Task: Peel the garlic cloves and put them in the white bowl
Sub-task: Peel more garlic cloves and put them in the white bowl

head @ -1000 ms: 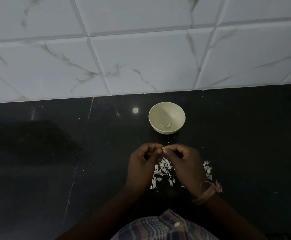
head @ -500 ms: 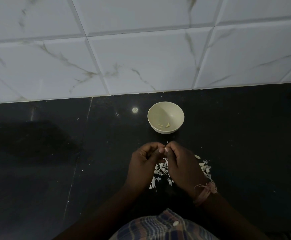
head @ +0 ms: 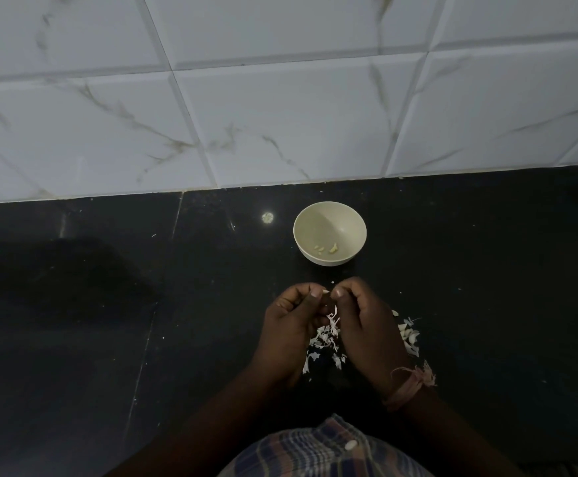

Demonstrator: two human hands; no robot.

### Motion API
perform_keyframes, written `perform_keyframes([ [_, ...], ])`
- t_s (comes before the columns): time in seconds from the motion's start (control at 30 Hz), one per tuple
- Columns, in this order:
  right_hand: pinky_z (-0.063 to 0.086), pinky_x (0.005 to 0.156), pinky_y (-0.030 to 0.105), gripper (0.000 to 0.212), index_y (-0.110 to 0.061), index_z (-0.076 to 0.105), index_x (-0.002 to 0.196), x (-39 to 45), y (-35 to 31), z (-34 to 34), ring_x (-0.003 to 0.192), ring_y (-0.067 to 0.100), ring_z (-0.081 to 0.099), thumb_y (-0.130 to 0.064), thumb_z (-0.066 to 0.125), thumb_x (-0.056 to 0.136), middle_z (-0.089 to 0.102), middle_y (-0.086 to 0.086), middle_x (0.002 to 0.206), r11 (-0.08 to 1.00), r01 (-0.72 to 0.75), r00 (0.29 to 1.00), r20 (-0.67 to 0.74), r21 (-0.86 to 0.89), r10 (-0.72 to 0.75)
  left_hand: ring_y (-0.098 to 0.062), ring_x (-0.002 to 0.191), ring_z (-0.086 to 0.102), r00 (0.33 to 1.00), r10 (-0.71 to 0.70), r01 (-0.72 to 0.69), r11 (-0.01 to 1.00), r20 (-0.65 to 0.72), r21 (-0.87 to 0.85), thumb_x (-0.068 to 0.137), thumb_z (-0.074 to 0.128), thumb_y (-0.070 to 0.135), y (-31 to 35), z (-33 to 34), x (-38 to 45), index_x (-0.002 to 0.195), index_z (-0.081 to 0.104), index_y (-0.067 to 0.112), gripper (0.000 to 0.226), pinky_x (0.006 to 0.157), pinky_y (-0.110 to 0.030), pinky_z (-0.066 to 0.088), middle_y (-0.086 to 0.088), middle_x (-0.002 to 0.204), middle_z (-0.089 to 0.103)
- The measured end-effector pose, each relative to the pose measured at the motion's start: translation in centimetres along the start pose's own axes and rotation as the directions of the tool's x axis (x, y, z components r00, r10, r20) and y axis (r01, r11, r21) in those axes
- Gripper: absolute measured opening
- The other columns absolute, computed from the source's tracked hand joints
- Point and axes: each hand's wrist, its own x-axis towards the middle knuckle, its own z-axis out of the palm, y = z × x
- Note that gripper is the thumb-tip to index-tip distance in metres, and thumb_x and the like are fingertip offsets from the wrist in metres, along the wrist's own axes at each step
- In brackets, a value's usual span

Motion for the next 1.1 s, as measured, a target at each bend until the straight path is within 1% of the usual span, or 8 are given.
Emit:
perform_keyframes([
  [0.13, 0.051, 0.083, 0.018, 0.019, -0.022, 0.07, 0.111, -0.1, -0.1, 0.2, 0.096, 0.002, 0.065, -0.012, 0.068, 0.094, 0.068, -0.014, 0.104, 0.999, 0.04, 0.995, -0.097, 0.034, -0.037, -0.018, 0.079, 0.068, 0.999, 0.004, -0.003, 1.0, -0.045, 0.002, 0.094, 0.062, 0.016, -0.1, -0.4, 0.4, 0.103, 0.068, -0.002, 0.02, 0.07, -0.025, 0.057, -0.018, 0.091, 0.07],
  [0.5, 0.055, 0.079, 0.025, 0.012, -0.018, 0.071, 0.095, 0.3, 0.2, 0.3, 0.089, 0.005, 0.066, -0.008, 0.07, 0.091, 0.067, -0.013, 0.093, 0.992, 0.125, 0.986, -0.114, 0.029, -0.121, -0.019, 0.071, 0.059, 0.996, -0.068, 0.071, 0.997, -0.054, 0.039, 0.092, 0.068, 0.02, -0.3, -0.5, 0.8, 0.096, 0.072, -0.003, 0.024, 0.069, -0.029, 0.05, -0.019, 0.084, 0.064],
  [0.6, 0.055, 0.078, 0.028, 0.012, -0.021, 0.068, 0.094, 0.5, 0.5, 0.4, 0.088, 0.004, 0.066, -0.009, 0.068, 0.092, 0.067, -0.012, 0.092, 0.998, 0.041, 0.996, -0.08, 0.04, -0.038, -0.022, 0.072, 0.06, 0.995, -0.085, 0.089, 0.994, -0.061, 0.069, 0.095, 0.066, 0.016, -0.1, -0.5, 1.0, 0.096, 0.074, -0.004, 0.021, 0.07, -0.031, 0.051, -0.02, 0.084, 0.064],
  [0.77, 0.054, 0.071, 0.028, 0.011, -0.024, 0.065, 0.092, 1.7, 0.4, 0.3, 0.081, 0.006, 0.066, -0.013, 0.063, 0.094, 0.069, -0.007, 0.087, 0.985, -0.172, 0.984, 0.041, 0.028, 0.171, -0.037, 0.084, 0.063, 0.993, -0.105, 0.113, 0.977, -0.055, 0.182, 0.097, 0.066, 0.013, 0.5, -0.2, 1.7, 0.094, 0.077, 0.0, 0.017, 0.085, -0.05, 0.05, -0.029, 0.09, 0.069],
  [0.87, 0.047, 0.054, 0.022, 0.013, -0.012, 0.07, 0.085, 2.7, -0.3, 0.0, 0.062, 0.013, 0.063, -0.008, 0.062, 0.095, 0.071, 0.002, 0.073, 0.875, -0.387, 0.922, 0.11, 0.292, 0.371, -0.029, 0.079, 0.071, 0.999, -0.002, 0.019, 0.915, -0.042, 0.402, 0.098, 0.063, 0.01, 1.4, 0.5, 2.1, 0.097, 0.075, 0.001, 0.015, 0.076, -0.038, 0.059, -0.024, 0.092, 0.075],
  [0.93, 0.044, 0.048, 0.023, 0.015, -0.001, 0.071, 0.084, 3.3, -1.1, -0.6, 0.055, 0.017, 0.059, -0.005, 0.061, 0.094, 0.069, 0.01, 0.066, 0.756, -0.475, 0.877, 0.174, 0.451, 0.448, -0.018, 0.073, 0.073, 0.992, 0.124, -0.109, 0.787, 0.016, 0.608, 0.1, 0.062, 0.013, 1.8, 0.9, 2.6, 0.097, 0.074, 0.008, 0.014, 0.067, -0.026, 0.057, -0.008, 0.085, 0.077],
  [1.0, 0.043, 0.048, 0.025, 0.016, 0.0, 0.072, 0.083, 3.8, -1.6, -1.2, 0.053, 0.016, 0.057, -0.007, 0.062, 0.093, 0.068, 0.011, 0.064, 0.763, -0.478, 0.877, 0.186, 0.435, 0.443, -0.014, 0.074, 0.073, 0.978, 0.203, -0.182, 0.695, 0.052, 0.696, 0.1, 0.062, 0.018, 2.1, 1.3, 2.9, 0.093, 0.074, 0.014, 0.014, 0.067, -0.025, 0.056, 0.0, 0.082, 0.077],
  [1.1, 0.047, 0.051, 0.025, 0.017, -0.007, 0.074, 0.079, 4.0, -2.2, -2.0, 0.054, 0.013, 0.062, -0.013, 0.065, 0.092, 0.071, 0.008, 0.064, 0.858, -0.389, 0.921, 0.134, 0.335, 0.365, -0.019, 0.074, 0.073, 0.981, 0.189, -0.169, 0.771, 0.034, 0.614, 0.099, 0.064, 0.017, 2.3, 1.8, 3.0, 0.09, 0.076, 0.014, 0.015, 0.07, -0.031, 0.057, -0.005, 0.081, 0.077],
])
